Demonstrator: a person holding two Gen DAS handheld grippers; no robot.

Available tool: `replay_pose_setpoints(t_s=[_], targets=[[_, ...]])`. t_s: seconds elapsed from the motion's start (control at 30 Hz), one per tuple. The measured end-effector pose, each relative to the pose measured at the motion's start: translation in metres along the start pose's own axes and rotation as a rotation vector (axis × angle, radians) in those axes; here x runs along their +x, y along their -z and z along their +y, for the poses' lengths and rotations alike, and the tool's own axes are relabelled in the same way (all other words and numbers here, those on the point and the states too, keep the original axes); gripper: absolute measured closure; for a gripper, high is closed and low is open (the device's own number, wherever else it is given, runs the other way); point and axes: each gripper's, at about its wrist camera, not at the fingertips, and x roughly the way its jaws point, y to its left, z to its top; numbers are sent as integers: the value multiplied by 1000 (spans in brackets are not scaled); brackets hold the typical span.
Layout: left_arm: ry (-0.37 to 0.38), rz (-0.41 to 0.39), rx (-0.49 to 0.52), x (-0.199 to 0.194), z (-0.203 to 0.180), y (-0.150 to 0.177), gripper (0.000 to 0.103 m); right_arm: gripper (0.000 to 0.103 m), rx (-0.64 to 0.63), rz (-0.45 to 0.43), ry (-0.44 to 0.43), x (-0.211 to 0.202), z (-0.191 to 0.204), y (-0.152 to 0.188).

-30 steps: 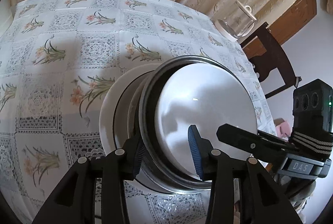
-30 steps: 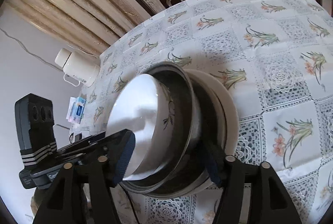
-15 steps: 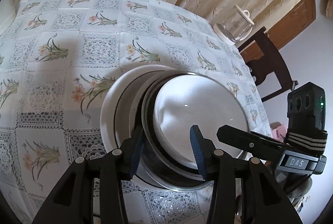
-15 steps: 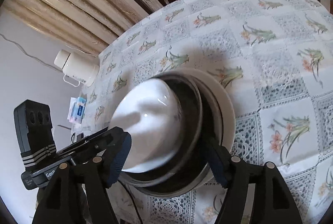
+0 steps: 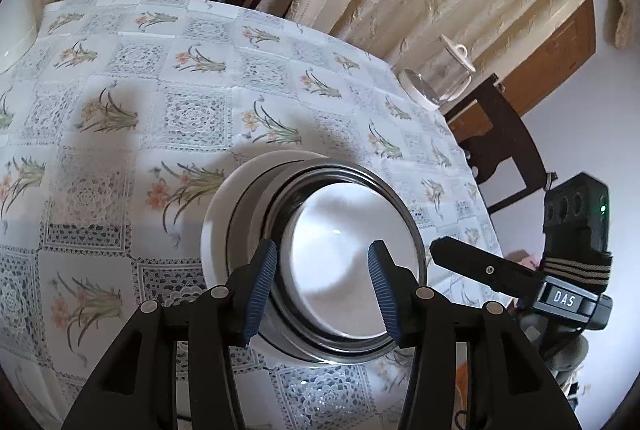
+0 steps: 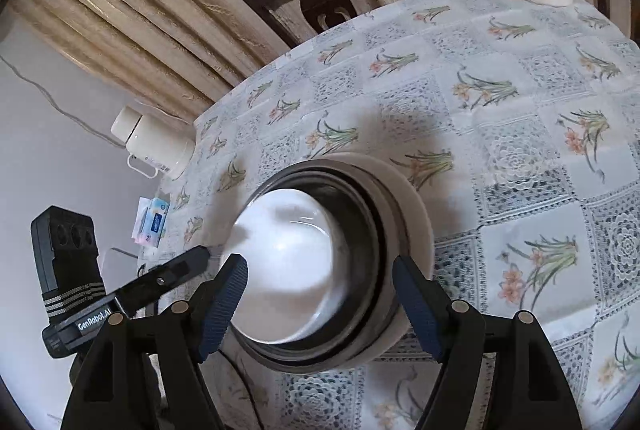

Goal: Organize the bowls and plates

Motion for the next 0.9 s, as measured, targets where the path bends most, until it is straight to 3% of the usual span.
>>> replay_pose_setpoints(t_s=[0.33, 0.5, 0.67, 0.8, 0.9], targets=[[-82, -177, -38, -19, 24, 29, 53, 25, 19, -122, 35, -19, -23, 21], [-151, -256, 16, -30, 16, 53, 48, 25, -19, -150, 54, -23, -22, 41], [-193, -276, 92, -33, 3, 75, 43, 24, -31, -190, 73, -31, -27, 59], [-185, -266, 85, -31, 5, 88, 42, 23, -44, -197, 84, -29, -29, 73], [-229, -284, 104, -31, 1, 98, 42, 23, -80, -205, 110, -26, -26, 85]])
